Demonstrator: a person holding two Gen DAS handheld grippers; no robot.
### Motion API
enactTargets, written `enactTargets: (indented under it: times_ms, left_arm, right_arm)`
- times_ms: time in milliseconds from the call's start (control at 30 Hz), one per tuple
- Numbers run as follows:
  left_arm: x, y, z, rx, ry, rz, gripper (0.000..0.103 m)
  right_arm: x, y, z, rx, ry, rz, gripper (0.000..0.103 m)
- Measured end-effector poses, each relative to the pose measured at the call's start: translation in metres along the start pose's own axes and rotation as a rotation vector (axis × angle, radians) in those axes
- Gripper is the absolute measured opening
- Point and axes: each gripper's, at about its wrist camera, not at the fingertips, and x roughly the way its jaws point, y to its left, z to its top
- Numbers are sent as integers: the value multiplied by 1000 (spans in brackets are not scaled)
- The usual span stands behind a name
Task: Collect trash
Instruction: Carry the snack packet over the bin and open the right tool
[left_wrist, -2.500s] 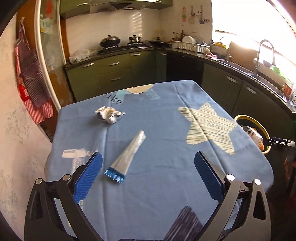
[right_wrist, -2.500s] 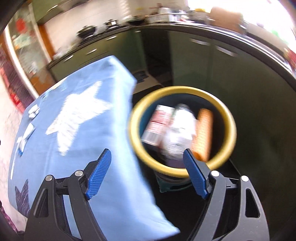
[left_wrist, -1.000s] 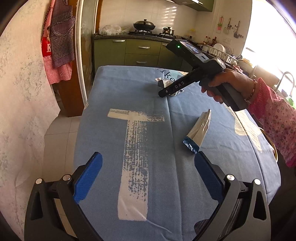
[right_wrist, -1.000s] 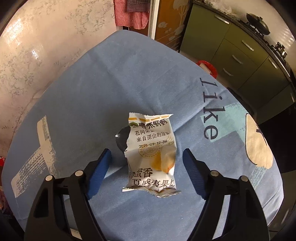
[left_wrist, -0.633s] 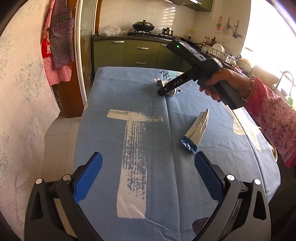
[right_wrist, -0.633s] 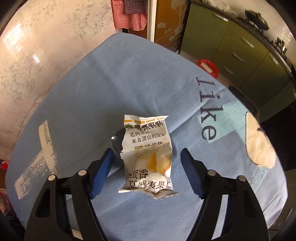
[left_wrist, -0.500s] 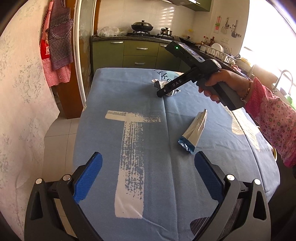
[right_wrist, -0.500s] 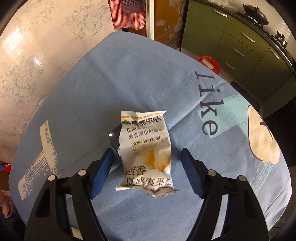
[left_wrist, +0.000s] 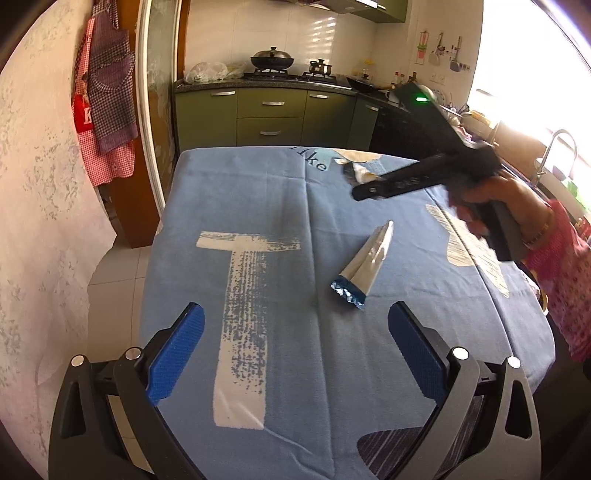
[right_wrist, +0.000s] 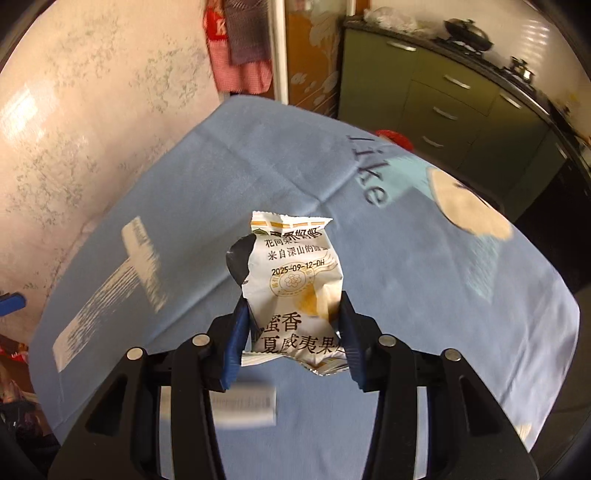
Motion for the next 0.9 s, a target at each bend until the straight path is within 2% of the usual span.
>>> enactTargets:
  times_ms: [233,400,500,667,700,767,900]
  left_arm:
    - [-2,-27,1,52,-3,-40,98]
    - [0,-48,6,77,0,-68,98]
    - [1,-62,10,94,0,-74,98]
    - [6,-91,16,150,10,-73,98]
    - [7,-96,17,162,13,-75,98]
    - [10,-109,19,190,21,-82,98]
    - [16,-129,24,243,35,-91,98]
  right_arm:
    - [-95,-53,-124,220,-66,-136,44]
    - [-157,-113,-226,439,-59,-301,45]
    - [-184,-157,-273,574,-49,-400,46]
    - [-191,-211,-328,714,-21,-497,46]
    - [-189,-217,-334,729,-21,-506,48]
    - [-187,-233,-345,773,-33,-540,61]
    - [-189,-241,-358,819,-78,-563,61]
